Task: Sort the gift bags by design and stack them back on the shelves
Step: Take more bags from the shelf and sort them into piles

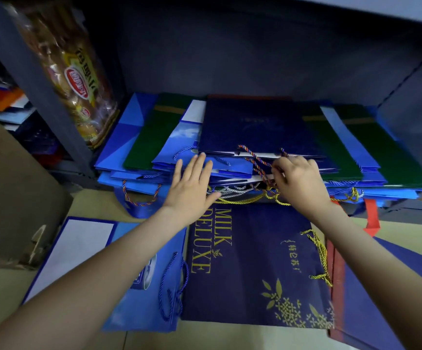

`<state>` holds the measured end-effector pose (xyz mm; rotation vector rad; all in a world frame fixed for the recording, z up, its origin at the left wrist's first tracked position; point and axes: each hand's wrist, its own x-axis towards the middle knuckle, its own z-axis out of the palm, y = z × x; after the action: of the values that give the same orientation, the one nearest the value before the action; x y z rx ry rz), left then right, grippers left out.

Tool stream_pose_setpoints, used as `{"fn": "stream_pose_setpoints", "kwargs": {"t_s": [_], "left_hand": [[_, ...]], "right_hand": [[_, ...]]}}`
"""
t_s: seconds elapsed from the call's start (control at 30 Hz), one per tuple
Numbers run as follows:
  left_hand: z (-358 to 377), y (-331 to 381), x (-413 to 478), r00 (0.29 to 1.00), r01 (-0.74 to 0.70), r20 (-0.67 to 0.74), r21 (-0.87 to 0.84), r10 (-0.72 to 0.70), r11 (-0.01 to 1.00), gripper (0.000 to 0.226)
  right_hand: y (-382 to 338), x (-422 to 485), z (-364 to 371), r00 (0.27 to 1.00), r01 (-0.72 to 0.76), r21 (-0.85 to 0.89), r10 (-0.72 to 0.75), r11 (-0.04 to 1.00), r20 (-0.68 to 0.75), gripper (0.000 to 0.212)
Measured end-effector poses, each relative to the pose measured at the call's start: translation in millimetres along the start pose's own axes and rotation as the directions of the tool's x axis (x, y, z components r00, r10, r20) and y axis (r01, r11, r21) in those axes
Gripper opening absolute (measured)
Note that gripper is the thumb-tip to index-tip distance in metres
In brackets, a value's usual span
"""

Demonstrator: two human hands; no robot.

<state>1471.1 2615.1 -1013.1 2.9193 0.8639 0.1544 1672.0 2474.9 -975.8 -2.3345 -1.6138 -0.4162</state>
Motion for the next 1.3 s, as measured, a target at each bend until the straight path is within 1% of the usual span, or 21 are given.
{"fn": "stream_pose_setpoints", "kwargs": {"t_s": [0.17, 0.27, 0.33, 0.37, 0.43, 0.47, 0.5, 0.57, 0.6, 0.67, 0.77, 0.83, 0.9, 0.93, 1.0, 1.03, 1.07, 1.1, 1.13, 1.2, 1.3], "left_hand": [[-18, 25, 19, 0.973, -0.123, -0.207, -0.1, 0.1, 0.987, 0.081], [-33, 34, 29, 0.907, -0.304, -0.313, -0.02, 0.283, 0.952, 0.072], [-31, 42, 28, 0.84, -0.432, -0.357, 0.015, 0.409, 0.902, 0.053], [-26, 47, 26, 0.801, -0.482, -0.386, 0.038, 0.457, 0.876, 0.042], [-16, 61, 22, 0.753, -0.535, -0.401, 0.089, 0.522, 0.84, 0.036], [-13, 68, 20, 0.743, -0.55, -0.391, 0.107, 0.543, 0.828, 0.038], [-12, 75, 19, 0.727, -0.557, -0.401, 0.13, 0.558, 0.82, 0.036], [-17, 92, 16, 0.687, -0.575, -0.433, 0.167, 0.584, 0.801, 0.027], [-20, 100, 14, 0.673, -0.602, -0.435, 0.148, 0.598, 0.785, 0.021], [-25, 106, 7, 0.679, -0.654, -0.416, 0.031, 0.604, 0.756, 0.021], [-22, 92, 2, 0.738, -0.647, -0.3, -0.06, 0.605, 0.76, 0.053], [-20, 78, 7, 0.798, -0.571, -0.252, -0.03, 0.547, 0.82, 0.075], [-20, 74, 15, 0.865, -0.456, -0.227, 0.013, 0.446, 0.89, 0.075], [-19, 77, 18, 0.877, -0.43, -0.222, 0.038, 0.427, 0.902, 0.065], [-16, 92, 20, 0.845, -0.479, -0.217, 0.103, 0.489, 0.872, 0.047], [-13, 103, 20, 0.81, -0.526, -0.221, 0.139, 0.544, 0.839, 0.048], [-12, 116, 18, 0.776, -0.556, -0.244, 0.172, 0.582, 0.813, 0.048], [-11, 131, 15, 0.743, -0.572, -0.275, 0.211, 0.61, 0.792, 0.046], [-11, 147, 9, 0.711, -0.581, -0.311, 0.246, 0.631, 0.776, 0.044], [-15, 181, -5, 0.655, -0.587, -0.367, 0.302, 0.66, 0.751, 0.042], [-24, 220, -26, 0.667, -0.591, -0.353, 0.284, 0.655, 0.755, 0.042]], "right_hand": [[1, -17, -56, 0.985, 0.06, 0.202, -0.025, 0.978, -0.17, 0.027], [16, -37, -96, 0.966, 0.017, 0.342, 0.073, 0.94, -0.249, 0.031], [27, -45, -106, 0.957, -0.103, 0.299, 0.176, 0.949, -0.23, 0.03], [32, -47, -106, 0.953, -0.171, 0.221, 0.218, 0.96, -0.211, 0.028], [28, -51, -100, 0.968, -0.208, 0.013, 0.208, 0.978, -0.139, 0.031], [22, -52, -94, 0.988, -0.147, -0.069, 0.143, 0.987, -0.058, 0.048], [13, -53, -89, 0.995, -0.058, -0.112, 0.066, 0.992, 0.076, 0.069], [-6, -54, -76, 0.942, 0.023, -0.097, 0.011, 0.995, 0.335, 0.098], [-12, -56, -68, 0.92, 0.026, -0.069, 0.003, 0.997, 0.391, 0.104], [-10, -61, -57, 0.933, 0.031, -0.097, 0.006, 0.995, 0.359, 0.094], [19, -78, -55, 0.973, 0.135, -0.198, -0.092, 0.971, 0.21, 0.061], [43, -99, -64, 0.97, 0.233, -0.156, -0.219, 0.96, 0.106, 0.047], [67, -122, -81, 0.963, 0.25, -0.034, -0.245, 0.968, 0.11, 0.04], [76, -134, -90, 0.955, 0.237, 0.024, -0.238, 0.971, 0.178, 0.042], [90, -153, -106, 0.91, 0.112, 0.088, -0.137, 0.99, 0.391, 0.055], [94, -157, -115, 0.848, 0.021, 0.05, -0.044, 0.999, 0.528, 0.065], [92, -159, -124, 0.752, -0.058, -0.035, 0.067, 0.998, 0.656, 0.074], [86, -158, -133, 0.677, -0.106, -0.114, 0.156, 0.988, 0.72, 0.081], [78, -155, -140, 0.662, -0.137, -0.154, 0.206, 0.979, 0.721, 0.088], [52, -145, -151, 0.752, -0.175, -0.156, 0.234, 0.972, 0.616, 0.098], [21, -133, -144, 0.836, -0.138, -0.22, 0.233, 0.966, 0.497, 0.081]]}}
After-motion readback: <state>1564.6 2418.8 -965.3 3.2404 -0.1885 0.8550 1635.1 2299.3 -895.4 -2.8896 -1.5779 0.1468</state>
